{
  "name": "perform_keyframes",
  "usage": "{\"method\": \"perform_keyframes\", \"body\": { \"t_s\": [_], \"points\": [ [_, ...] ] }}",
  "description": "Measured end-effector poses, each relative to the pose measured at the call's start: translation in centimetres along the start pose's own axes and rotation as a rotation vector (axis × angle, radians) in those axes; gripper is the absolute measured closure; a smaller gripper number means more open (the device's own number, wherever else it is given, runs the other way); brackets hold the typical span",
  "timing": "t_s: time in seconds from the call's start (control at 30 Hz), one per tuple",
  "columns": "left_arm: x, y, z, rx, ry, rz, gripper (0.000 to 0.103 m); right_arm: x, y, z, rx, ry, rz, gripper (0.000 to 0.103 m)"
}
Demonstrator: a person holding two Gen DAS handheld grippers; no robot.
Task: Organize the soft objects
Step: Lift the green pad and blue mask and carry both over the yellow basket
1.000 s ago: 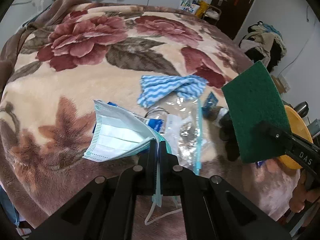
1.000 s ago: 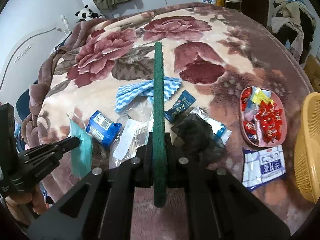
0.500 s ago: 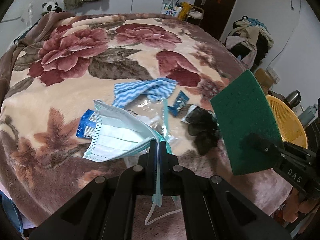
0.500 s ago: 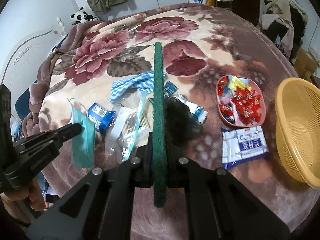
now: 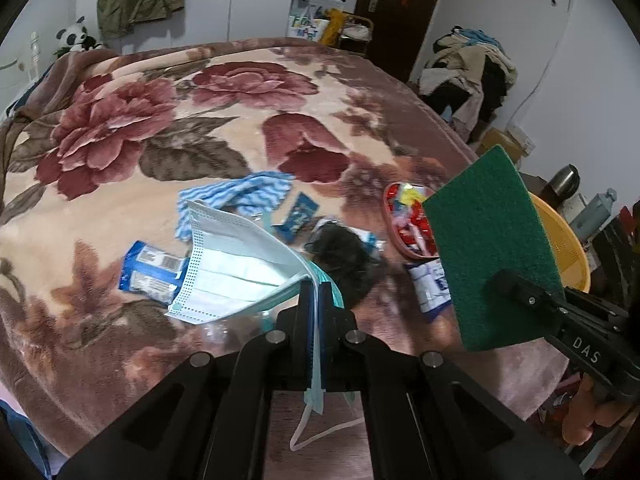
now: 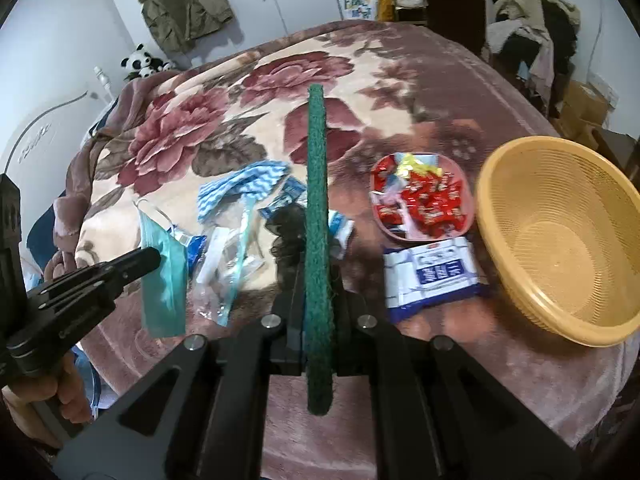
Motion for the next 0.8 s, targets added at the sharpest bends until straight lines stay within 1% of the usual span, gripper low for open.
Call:
{"method": "perform_keyframes", "body": {
  "t_s": [0.3,0.6,0.8],
  "points": [
    [0.3,-1.4,5.0,-0.065,0.033,0.01,0.103,2.7,-0.7,3.5,-0.05,0.026,0.043,0.096],
    [-0.6,-2.9,9.4,-0.116,0.067,0.006,0.103,4.3,-1.2,6.7,-0.096,0.052,0.075,0.096],
    [-1.4,-4.0,13.2,-0.157,0.094,0.003,0.103,5.4,-1.6,9.6,-0.14,0.064,0.095,0.095]
  ]
}}
Point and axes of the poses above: each gripper's, at about its wrist camera, not at the fingertips, and x roughly against the way its jaws point, z to its right, y to its underside, the point moved 4 cm from there along -x, roughly the way its jaws point, and after that the axes turned 2 degrees about -y, right-handed, at the moved point
